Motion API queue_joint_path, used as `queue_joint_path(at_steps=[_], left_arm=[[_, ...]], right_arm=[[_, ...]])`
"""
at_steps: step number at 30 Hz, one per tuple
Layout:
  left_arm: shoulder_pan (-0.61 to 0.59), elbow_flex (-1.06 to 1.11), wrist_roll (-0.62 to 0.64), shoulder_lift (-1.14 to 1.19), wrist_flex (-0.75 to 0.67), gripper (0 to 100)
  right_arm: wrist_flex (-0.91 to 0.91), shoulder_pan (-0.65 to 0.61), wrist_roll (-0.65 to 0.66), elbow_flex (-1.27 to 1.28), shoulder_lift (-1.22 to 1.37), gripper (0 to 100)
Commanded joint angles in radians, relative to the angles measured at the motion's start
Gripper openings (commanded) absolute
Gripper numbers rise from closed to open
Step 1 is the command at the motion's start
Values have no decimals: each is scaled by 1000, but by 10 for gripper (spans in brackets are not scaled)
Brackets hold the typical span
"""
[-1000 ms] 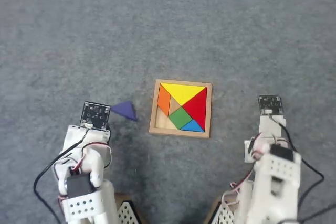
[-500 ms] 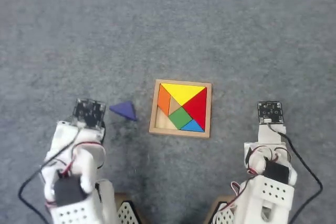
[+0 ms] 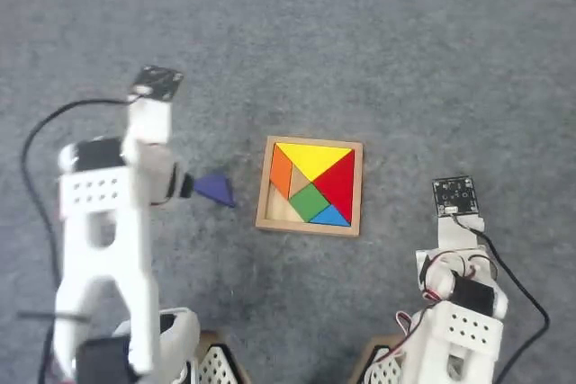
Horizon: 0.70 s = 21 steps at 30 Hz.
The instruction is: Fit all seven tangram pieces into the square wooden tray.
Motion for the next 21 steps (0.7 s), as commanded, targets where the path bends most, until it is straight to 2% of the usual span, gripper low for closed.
queue_joint_path(at_steps=[1, 6, 8, 13, 17, 21], left_arm=[[104, -68, 190, 86, -6, 182], [146, -71, 439, 221, -92, 246], [143, -73, 499, 269, -135, 258], [104, -127, 582, 400, -193, 261], [100, -186, 595, 531, -189, 261], [91, -245, 661, 657, -189, 261]], right_arm=[[4, -12, 14, -11, -19, 24], [4, -12, 14, -11, -19, 24], [4, -12, 14, -11, -19, 24], [4, -12, 14, -11, -19, 24], [4, -12, 14, -11, -19, 24], [4, -12, 14, -11, -19, 24]])
